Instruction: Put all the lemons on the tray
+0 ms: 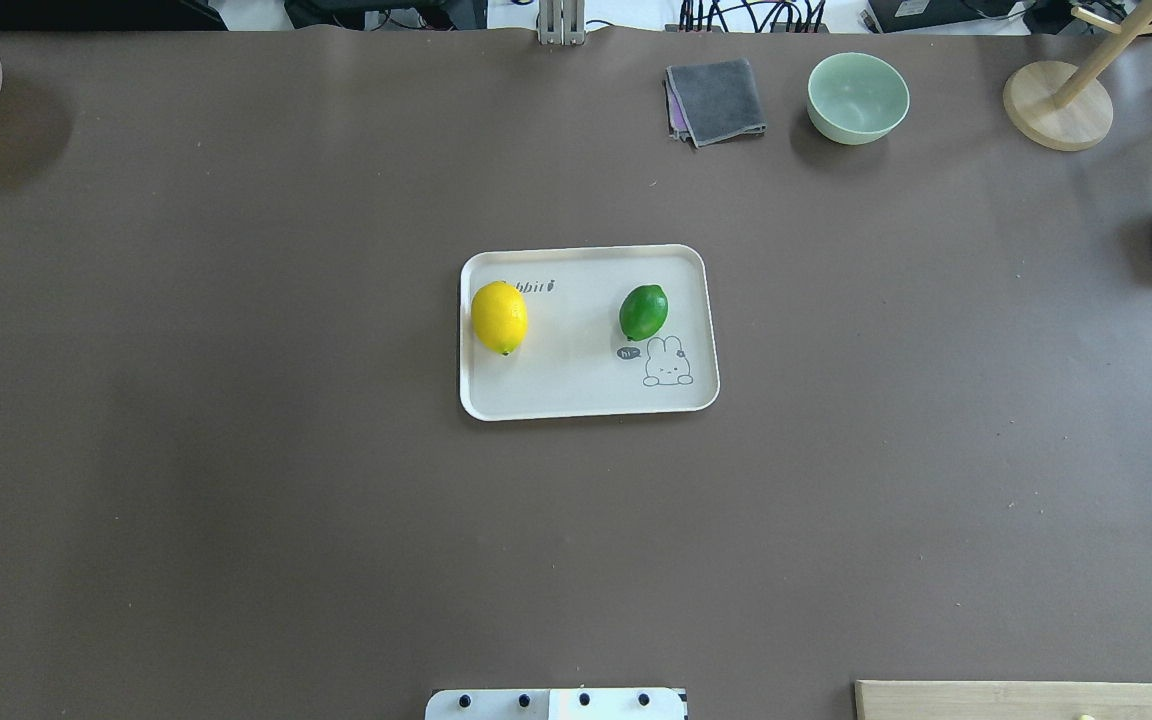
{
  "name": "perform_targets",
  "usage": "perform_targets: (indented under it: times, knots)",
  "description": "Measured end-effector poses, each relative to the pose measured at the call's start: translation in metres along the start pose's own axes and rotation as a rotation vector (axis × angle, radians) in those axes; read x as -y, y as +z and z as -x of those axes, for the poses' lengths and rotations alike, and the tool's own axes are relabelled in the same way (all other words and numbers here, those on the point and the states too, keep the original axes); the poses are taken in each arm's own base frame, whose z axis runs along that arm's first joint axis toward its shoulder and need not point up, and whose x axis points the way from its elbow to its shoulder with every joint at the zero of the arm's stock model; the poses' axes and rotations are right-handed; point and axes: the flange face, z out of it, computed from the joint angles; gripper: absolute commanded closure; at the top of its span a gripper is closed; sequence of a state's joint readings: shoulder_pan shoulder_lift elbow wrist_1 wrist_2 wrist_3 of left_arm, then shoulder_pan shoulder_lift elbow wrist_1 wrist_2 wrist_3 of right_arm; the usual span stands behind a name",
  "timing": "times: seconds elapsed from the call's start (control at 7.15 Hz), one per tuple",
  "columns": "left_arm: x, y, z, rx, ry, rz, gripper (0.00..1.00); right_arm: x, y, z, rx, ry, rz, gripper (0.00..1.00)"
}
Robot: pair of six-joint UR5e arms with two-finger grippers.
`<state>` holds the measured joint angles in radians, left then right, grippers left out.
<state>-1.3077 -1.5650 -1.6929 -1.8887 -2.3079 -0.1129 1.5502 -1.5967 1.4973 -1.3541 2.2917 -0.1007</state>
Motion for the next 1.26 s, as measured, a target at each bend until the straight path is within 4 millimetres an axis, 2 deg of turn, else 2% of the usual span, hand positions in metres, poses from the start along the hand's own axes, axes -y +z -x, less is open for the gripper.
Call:
perform_targets:
  times: [0.14, 0.28, 0.56, 0.7, 1.26]
  knots:
    - [-0.008, 0.002, 0.014, 0.009, -0.029, 0.008, 0.02, -0.015, 0.006, -0.02, 0.001, 0.022, 0.014, 0.0]
    - [-0.017, 0.001, 0.031, 0.021, -0.073, 0.012, 0.02, -0.026, 0.011, -0.028, 0.014, 0.035, 0.021, 0.0]
    - [-0.029, -0.016, 0.072, 0.043, -0.198, 0.017, 0.02, -0.041, 0.015, -0.028, 0.072, 0.05, 0.018, 0.0]
    - [-0.026, -0.025, 0.083, 0.049, -0.26, 0.043, 0.02, -0.042, 0.014, -0.024, 0.099, 0.05, 0.011, 0.0]
    - [-0.021, -0.035, 0.087, 0.052, -0.312, 0.072, 0.02, -0.032, -0.005, -0.009, 0.107, 0.018, -0.027, 0.0]
